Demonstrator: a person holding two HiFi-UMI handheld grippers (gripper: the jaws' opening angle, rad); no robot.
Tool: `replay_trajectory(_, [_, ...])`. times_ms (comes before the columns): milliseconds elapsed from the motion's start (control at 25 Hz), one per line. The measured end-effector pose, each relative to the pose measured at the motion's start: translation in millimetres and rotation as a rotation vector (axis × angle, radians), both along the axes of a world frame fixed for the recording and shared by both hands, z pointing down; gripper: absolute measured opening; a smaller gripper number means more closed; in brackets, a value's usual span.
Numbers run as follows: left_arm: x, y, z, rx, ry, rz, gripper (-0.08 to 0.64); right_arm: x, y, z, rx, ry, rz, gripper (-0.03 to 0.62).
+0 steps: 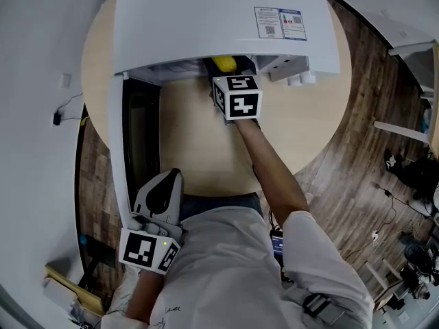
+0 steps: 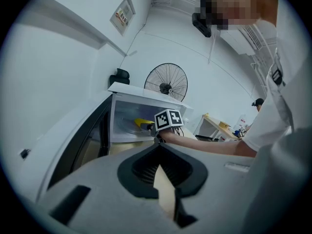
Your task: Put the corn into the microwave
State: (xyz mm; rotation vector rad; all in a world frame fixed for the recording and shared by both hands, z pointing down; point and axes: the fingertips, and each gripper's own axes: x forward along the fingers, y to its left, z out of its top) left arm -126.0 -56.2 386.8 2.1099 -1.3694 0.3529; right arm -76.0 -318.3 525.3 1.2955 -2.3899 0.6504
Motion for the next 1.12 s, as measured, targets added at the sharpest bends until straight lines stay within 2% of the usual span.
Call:
replay_trajectory(560, [-3.7,-0.1,3.8,-0.015,-0.003,-0.017,-0.011,-16.3,-24.9,2.1,0.108,0.152,-0.042,0.258])
replay_trajectory(840, [-4.4,-2.7,2.3,-0.013,-0.004,-0.02,-0.009,-22.7,-30.0,3.0,0.18,0.293,-0.098,0.259])
replay_trajectory(1120, [-4.6,-3.0,1.3,-0.012,-0.004,-0.032,-0.009,-25.4,-31.8,10.2,0.194,0.342,-0.12,0.259])
